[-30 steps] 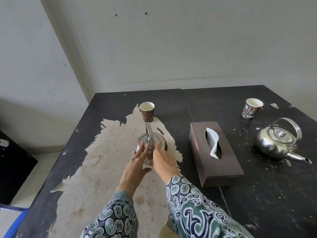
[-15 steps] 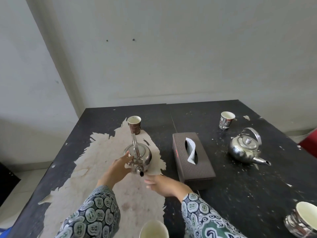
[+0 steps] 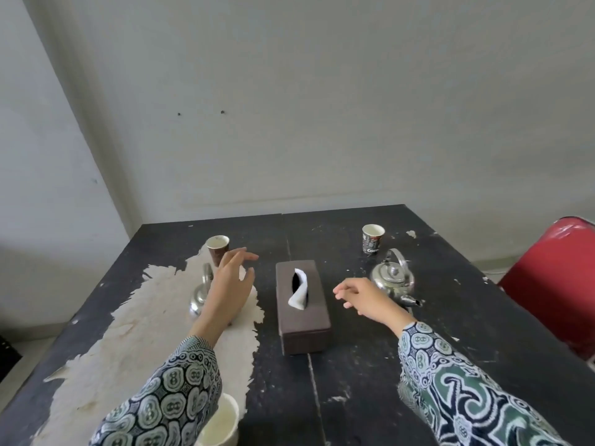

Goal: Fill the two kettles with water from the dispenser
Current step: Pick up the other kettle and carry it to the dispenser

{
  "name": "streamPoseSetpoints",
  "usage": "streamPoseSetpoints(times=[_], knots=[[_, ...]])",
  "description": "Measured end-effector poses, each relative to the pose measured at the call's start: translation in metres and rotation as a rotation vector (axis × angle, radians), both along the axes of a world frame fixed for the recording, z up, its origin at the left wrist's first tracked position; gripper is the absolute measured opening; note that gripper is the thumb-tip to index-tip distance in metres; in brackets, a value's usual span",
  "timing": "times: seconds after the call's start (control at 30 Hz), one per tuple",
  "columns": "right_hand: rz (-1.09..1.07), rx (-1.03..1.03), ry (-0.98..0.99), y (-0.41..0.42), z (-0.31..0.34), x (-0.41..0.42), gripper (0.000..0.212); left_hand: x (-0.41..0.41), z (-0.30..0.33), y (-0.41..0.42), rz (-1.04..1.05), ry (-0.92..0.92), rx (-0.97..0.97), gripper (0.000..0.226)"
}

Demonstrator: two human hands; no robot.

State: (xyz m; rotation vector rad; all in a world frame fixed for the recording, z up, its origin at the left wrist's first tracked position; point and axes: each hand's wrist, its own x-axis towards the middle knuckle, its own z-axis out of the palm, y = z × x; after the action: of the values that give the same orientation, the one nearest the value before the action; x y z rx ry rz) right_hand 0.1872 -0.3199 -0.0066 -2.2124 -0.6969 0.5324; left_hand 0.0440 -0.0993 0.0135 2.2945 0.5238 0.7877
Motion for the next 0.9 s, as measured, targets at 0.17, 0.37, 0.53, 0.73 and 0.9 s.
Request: streamPoseSetpoints(times=[0.17, 0.37, 0.53, 0.73, 0.9], knots=[[-0.092, 0.009, -0.053, -0.072, 0.006, 0.043, 0.017, 0.044, 0.002, -0.069, -0.065, 0.055, 0.008, 0.026], [-0.164, 0.043, -0.073, -0.115, -0.005, 0.092, 0.018, 0.088, -0.025, -0.124, -0.094, 0.137, 0.013, 0.025], [-0.229, 0.109, -0.083, -0.109, -0.025, 0.127, 0.014, 0.120, -0.063, -0.139, -0.062, 0.252, 0.004, 0.030], [-0.271, 0.162, -0.058, -0.087, -0.048, 0.160, 0.026, 0.139, -0.109, -0.126, -0.026, 0.479, 0.030, 0.053], [-0.282, 0.187, -0.007, -0.066, -0.066, 0.175, 0.030, 0.135, -0.142, -0.110, 0.060, 0.600, 0.205, 0.066]])
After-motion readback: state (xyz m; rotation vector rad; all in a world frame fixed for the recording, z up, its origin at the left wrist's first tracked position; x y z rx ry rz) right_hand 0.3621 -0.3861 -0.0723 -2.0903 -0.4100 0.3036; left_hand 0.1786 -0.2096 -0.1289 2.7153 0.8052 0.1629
